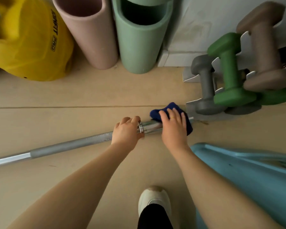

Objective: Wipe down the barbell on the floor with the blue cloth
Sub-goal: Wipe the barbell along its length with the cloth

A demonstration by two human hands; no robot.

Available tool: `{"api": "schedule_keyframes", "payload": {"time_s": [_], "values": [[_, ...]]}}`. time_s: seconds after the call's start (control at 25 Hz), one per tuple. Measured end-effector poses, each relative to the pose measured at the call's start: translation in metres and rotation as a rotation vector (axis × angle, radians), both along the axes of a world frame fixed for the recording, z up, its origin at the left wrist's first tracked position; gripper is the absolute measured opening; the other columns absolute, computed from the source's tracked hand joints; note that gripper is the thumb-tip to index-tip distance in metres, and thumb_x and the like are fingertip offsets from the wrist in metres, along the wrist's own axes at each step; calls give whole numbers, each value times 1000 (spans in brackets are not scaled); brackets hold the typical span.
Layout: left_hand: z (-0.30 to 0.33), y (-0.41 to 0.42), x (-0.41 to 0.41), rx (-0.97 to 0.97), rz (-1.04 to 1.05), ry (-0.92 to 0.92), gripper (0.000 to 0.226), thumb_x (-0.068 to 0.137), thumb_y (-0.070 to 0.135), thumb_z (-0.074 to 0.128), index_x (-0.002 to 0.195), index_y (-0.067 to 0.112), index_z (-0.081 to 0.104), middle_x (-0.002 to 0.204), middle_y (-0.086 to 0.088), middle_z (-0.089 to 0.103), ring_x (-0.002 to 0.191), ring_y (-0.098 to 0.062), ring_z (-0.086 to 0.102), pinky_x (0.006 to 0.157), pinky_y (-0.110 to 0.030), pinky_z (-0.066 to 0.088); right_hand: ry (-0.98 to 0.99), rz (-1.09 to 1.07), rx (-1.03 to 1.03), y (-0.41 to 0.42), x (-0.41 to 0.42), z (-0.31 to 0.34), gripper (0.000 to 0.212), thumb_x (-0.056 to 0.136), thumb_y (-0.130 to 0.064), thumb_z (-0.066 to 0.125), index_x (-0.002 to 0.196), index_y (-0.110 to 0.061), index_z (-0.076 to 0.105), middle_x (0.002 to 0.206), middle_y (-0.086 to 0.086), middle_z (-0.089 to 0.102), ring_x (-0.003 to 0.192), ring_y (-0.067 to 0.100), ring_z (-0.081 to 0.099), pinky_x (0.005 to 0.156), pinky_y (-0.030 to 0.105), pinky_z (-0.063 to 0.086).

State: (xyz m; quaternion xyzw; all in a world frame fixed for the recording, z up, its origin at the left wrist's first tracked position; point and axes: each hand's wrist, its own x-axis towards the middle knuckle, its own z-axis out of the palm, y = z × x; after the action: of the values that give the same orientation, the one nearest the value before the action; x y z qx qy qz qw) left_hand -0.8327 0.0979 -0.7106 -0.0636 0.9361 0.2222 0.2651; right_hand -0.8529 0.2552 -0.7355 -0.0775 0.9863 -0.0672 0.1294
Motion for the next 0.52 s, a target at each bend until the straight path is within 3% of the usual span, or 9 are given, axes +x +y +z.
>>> {"api": "schedule_keyframes", "payload": {"time_s": [0.08,0.12,0.2,0.32,0.4,0.44,0.52], "values": [[2,6,2,-6,28,-10,42,86,29,62,121,17,44,120,-5,58,124,-25,40,95,-36,36,32,-261,-11,4,-7,-3,44,86,1,42,128,-12,47,141,15,44,139,34,24,115,48,10],[3,7,2,-3,53,-13,41,85,27,63,120,16,44,118,-6,58,122,-25,42,93,-36,37,32,-252,-56,-6,-7,-3,39,86,-1,42,122,-11,51,135,15,50,136,36,30,113,50,13],[4,8,0,17,95,-27,43,85,25,63,122,17,42,116,-7,59,119,-26,44,92,-36,38,-30,-95,-192,-35,2,0,34,85,-5,41,115,-9,57,124,13,59,129,37,40,110,51,18],[2,5,-1,80,167,-81,49,86,25,62,128,18,37,118,-8,56,120,-27,45,95,-38,38,-98,155,-229,-48,17,6,45,86,-2,50,130,-12,47,138,9,49,137,29,31,117,42,8],[3,7,0,114,185,-87,49,86,23,62,128,17,37,122,-8,55,121,-28,45,96,-40,38,-67,306,-164,-16,3,3,52,85,0,48,134,-15,42,140,9,45,135,29,32,117,39,9],[4,8,1,124,195,-89,48,87,22,62,127,17,37,122,-8,54,120,-28,46,97,-41,39,-34,264,-121,4,-6,-2,52,83,2,48,132,-14,44,137,11,48,133,30,36,117,40,13],[2,7,1,146,215,-116,46,86,20,62,125,18,37,122,-8,52,117,-28,48,97,-42,42,55,-40,-73,36,-17,-7,49,78,6,50,125,-10,51,130,15,54,129,35,41,114,47,19]]}}
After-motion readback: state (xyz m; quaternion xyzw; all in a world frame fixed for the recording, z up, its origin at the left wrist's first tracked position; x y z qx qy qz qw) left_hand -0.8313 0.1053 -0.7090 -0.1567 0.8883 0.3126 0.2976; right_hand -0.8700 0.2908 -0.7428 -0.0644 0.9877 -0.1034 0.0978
